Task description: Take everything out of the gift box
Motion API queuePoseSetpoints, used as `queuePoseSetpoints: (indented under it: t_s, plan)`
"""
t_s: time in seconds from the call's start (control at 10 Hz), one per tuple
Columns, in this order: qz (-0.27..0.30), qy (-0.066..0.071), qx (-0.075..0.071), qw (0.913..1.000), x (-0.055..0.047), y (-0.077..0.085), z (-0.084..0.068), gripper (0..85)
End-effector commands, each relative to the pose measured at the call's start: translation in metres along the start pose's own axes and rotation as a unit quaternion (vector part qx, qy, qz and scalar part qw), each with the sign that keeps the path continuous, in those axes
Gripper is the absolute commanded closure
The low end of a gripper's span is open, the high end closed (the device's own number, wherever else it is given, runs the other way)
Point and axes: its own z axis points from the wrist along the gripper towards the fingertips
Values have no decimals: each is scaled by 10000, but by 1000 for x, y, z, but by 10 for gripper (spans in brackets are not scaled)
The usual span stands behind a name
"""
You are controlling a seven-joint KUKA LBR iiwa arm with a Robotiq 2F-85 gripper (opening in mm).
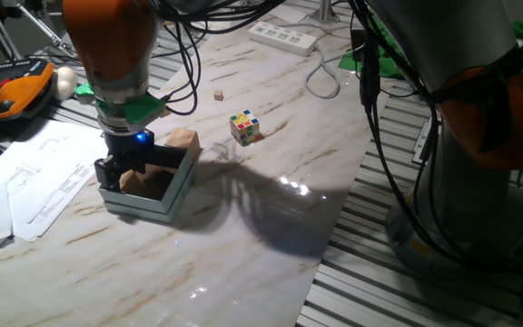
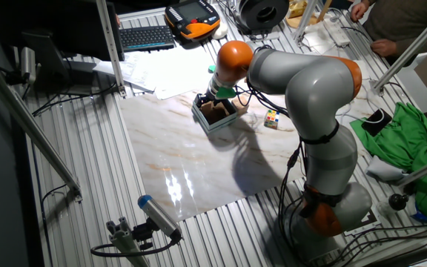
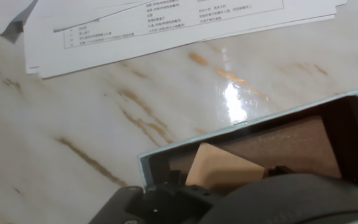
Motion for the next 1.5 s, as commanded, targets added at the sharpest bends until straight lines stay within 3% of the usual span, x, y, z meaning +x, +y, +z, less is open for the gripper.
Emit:
queuePoseSetpoints:
  t_s: [0.0,0.2,0.3,0.7,0.8,0.9,1.0,1.2,1.3,1.4]
  plan:
    - [-32,-1,21,10000,0,-1,0,170]
    - [-55,-1,21,10000,1,1,1,170]
    - [-53,0,6,10000,3,1,1,340]
    - [-102,2,-32,9999,3,2,3,340]
    - [-153,2,-47,9999,3,2,3,510]
    - [-220,41,-68,9997,3,2,2,510]
    - [-285,88,-105,9995,3,2,2,680]
    - [-376,164,-112,9991,3,2,-2,680]
    - [-414,209,-120,9988,3,2,-6,850]
    - [-445,240,-120,9986,4,1,-9,850]
